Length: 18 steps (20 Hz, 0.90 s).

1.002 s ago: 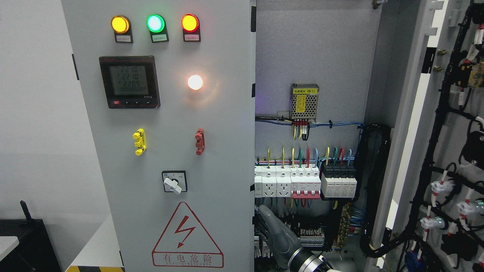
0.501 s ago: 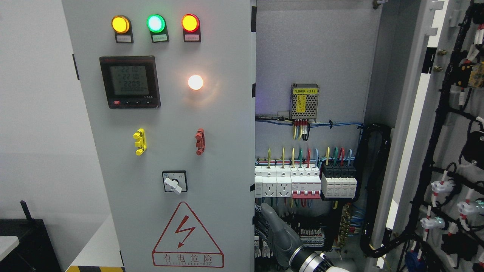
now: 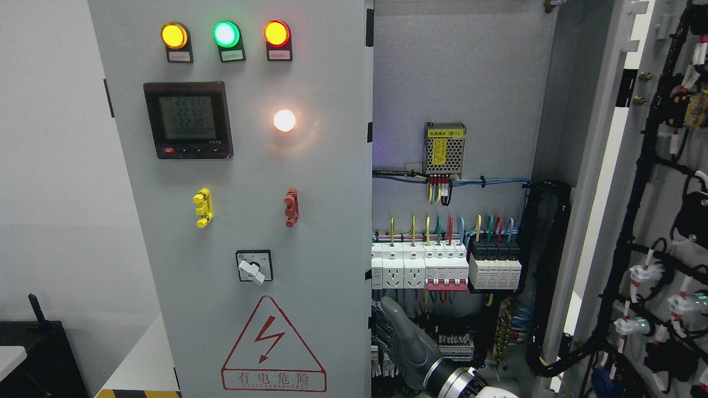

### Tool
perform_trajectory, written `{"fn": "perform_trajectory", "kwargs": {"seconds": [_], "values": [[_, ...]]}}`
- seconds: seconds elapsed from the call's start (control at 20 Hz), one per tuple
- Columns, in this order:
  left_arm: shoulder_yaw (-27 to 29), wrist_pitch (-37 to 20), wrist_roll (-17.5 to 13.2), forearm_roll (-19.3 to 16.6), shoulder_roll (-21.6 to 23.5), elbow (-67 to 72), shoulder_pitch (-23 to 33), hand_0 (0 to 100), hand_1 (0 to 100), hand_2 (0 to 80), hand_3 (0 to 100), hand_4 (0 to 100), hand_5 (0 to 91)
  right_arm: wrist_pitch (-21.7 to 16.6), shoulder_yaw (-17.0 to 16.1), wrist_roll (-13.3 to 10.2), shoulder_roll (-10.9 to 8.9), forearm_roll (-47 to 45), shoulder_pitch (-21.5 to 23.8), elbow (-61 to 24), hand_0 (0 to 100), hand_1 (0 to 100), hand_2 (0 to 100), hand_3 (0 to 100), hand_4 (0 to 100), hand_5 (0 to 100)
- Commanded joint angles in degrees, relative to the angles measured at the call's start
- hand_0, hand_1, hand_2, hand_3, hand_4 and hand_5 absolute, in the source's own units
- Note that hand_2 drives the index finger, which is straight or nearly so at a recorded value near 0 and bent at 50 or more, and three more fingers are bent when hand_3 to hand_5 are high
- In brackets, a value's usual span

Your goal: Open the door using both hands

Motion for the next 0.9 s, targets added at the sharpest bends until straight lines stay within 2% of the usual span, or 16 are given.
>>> {"fn": "perform_trajectory", "kwargs": {"seconds": [0.0,0.85], "values": [[0.0,0.0,0.0,0.0,-1.2,0.0,0.0,0,0,0.0,0,3,0.0,0.1,-0.6,0.4,-0.04,-0.1,-0.4,1.6,11,0,0,0,0,0],[0.0,0.0,0.0,0.0,-1.2,0.0,0.0,0,0,0.0,0,3,0.0,-0.3,-1.6,1.0,0.05,-0.8,-0.4,1.6,11,0,0,0,0,0]]}}
